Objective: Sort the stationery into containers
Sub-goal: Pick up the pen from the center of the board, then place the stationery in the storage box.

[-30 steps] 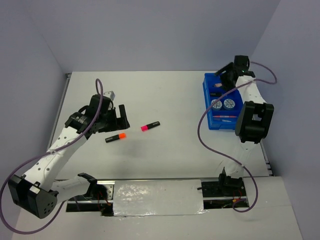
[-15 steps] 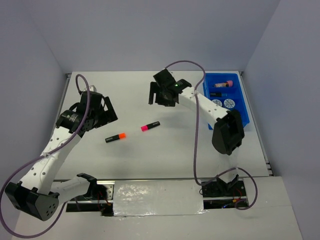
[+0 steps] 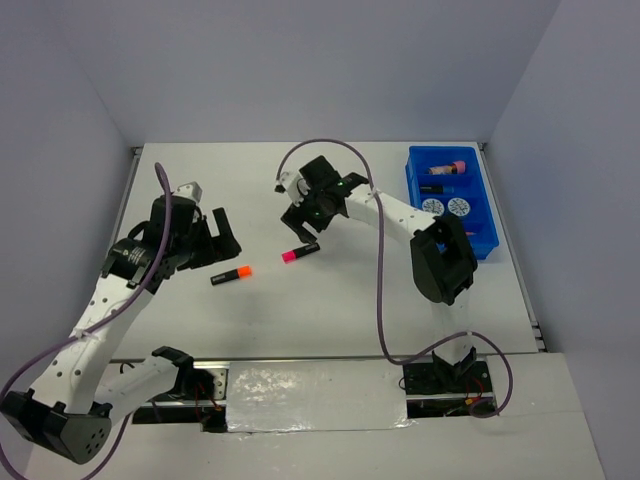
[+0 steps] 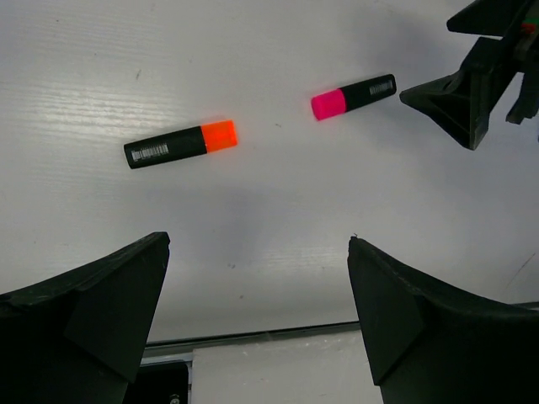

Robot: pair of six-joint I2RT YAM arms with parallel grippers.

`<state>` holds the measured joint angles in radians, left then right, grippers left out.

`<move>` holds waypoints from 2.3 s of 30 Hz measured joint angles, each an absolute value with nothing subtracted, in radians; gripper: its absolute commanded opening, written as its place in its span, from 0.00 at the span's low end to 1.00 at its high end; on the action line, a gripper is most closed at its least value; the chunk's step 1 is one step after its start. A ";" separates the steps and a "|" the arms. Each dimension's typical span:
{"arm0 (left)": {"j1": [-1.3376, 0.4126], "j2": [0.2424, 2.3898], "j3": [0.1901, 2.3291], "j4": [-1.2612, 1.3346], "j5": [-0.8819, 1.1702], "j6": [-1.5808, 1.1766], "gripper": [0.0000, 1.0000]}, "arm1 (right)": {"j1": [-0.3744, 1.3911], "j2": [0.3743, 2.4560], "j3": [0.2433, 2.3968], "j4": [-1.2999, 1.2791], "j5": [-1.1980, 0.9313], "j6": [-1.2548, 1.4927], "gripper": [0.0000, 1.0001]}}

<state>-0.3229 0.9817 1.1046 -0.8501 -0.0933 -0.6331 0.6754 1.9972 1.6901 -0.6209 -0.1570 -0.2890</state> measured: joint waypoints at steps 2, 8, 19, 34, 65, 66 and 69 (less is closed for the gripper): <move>-0.323 0.958 1.089 -0.853 -0.077 -0.626 0.99 | 0.655 2.002 1.656 -0.640 -0.182 -0.403 0.87; -0.323 0.920 1.077 -0.874 -0.020 -0.587 0.99 | 0.630 2.015 1.678 -0.670 -0.257 -0.588 0.87; -0.323 0.912 1.077 -0.908 0.001 -0.556 0.99 | 0.719 2.141 1.690 -0.657 -0.294 -0.651 0.84; -0.323 0.912 1.052 -0.909 0.021 -0.551 0.99 | 0.753 2.211 1.703 -0.599 -0.215 -0.559 0.00; -0.323 0.928 1.025 -0.829 0.044 -0.558 0.99 | -0.142 1.746 1.345 -0.442 0.196 1.379 0.00; -0.323 0.928 1.025 -0.830 0.042 -0.558 0.99 | -0.145 1.759 1.345 -0.440 0.194 1.400 0.00; -0.323 0.926 1.026 -0.836 0.033 -0.558 0.99 | -0.147 1.785 1.354 -0.434 0.192 1.440 0.01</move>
<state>-0.3229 0.9264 1.0264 -0.8360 0.0330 -0.5575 -0.1467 1.7851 1.3540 -0.4335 0.1917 1.4403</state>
